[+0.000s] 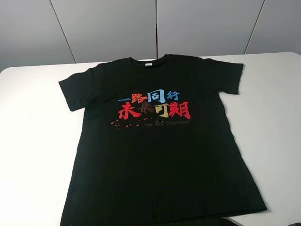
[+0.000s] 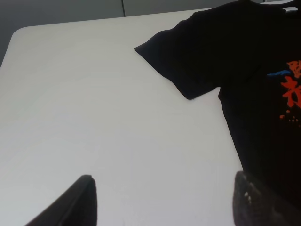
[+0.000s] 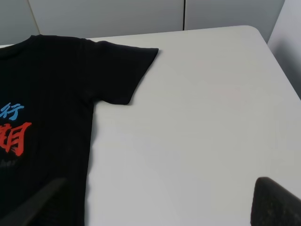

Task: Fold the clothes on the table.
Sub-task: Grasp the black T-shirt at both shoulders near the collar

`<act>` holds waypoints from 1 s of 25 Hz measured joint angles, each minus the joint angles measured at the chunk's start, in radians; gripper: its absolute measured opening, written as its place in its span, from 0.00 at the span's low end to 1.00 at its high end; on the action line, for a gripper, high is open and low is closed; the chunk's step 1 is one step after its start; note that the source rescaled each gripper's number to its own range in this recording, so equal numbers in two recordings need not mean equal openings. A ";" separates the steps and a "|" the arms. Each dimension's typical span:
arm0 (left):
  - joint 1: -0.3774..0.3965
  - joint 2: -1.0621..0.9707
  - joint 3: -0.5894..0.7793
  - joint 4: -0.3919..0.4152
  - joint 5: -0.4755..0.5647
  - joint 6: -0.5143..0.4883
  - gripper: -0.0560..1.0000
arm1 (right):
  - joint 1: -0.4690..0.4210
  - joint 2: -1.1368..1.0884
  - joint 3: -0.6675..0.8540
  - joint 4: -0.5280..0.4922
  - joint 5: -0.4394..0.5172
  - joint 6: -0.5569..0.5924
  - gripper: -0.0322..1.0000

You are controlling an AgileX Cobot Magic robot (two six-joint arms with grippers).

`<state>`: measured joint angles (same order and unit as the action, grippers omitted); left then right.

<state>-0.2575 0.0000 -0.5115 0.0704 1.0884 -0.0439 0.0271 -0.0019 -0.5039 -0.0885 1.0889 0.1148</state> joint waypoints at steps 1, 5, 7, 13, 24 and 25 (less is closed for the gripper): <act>0.000 0.000 0.000 0.000 0.000 0.000 0.81 | 0.000 0.000 0.000 0.000 0.000 0.000 0.83; 0.000 0.000 0.000 0.000 0.000 0.000 0.81 | 0.000 0.000 0.000 0.000 0.000 0.000 0.83; 0.000 0.000 0.000 0.000 0.000 0.000 0.81 | 0.000 0.000 0.000 0.000 0.000 0.000 0.83; 0.000 0.000 0.000 0.000 0.000 0.000 0.81 | 0.000 0.000 0.000 0.000 0.000 0.000 0.83; 0.000 0.000 0.000 0.002 0.000 0.000 0.81 | 0.000 0.000 0.000 0.000 0.000 -0.001 0.83; 0.000 0.000 0.000 0.004 0.000 0.000 0.81 | 0.000 0.000 0.000 0.000 0.000 -0.001 0.83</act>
<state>-0.2575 0.0000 -0.5115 0.0749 1.0884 -0.0439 0.0271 -0.0019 -0.5039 -0.0885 1.0889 0.1133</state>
